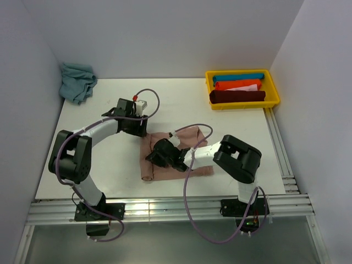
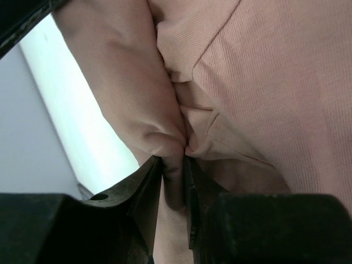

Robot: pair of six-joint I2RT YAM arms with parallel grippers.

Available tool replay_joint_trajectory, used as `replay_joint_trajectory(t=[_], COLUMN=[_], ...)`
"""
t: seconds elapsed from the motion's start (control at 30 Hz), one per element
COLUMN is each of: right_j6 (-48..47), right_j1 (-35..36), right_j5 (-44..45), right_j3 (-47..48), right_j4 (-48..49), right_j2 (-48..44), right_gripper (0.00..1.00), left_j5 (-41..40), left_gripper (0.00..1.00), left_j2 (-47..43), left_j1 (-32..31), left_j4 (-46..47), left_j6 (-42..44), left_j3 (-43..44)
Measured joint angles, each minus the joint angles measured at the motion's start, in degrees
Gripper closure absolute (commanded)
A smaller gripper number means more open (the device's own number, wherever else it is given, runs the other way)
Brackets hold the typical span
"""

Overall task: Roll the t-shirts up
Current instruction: Roll the tshirt

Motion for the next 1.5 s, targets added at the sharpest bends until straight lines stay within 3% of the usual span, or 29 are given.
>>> replay_joint_trajectory(t=[0.1,0.37,0.63,0.73,0.87,1.03,1.5], right_j6=[-0.83,-1.55,-1.77,-1.95,-2.64,-4.57,-9.51], right_j1=[0.07,0.24,0.24,0.24,0.24,0.85,6.82], right_j5=[0.61,1.38,1.4,1.42,1.86,4.26,15.89], right_j3=[1.49,2.97,3.26,3.26,3.87,6.56,18.18], right_j4=[-3.06,-6.38,-6.95,-6.95,-8.22,-13.25,-34.93], right_j2=[0.0,0.0,0.0,0.02,0.0,0.0,-0.26], right_gripper=[0.75,0.8,0.8,0.76,0.64,0.5,0.47], left_j5=[0.48,6.12,9.2,9.07,8.5,6.25,-1.64], left_gripper=[0.3,0.3,0.46,0.55,0.65,0.67,0.67], left_j2=[-1.03,-6.29,-6.54,-5.03,-0.09,3.82,5.68], left_j1=[0.09,0.74,1.9,1.99,1.97,1.27,-2.54], left_j4=[-1.22,-2.29,-3.15,-3.32,-3.48,-4.74,-8.83], left_j6=[0.26,1.9,4.7,5.03,5.03,4.63,4.42], left_j3=[0.09,0.07,-1.2,-1.38,-1.09,0.94,5.14])
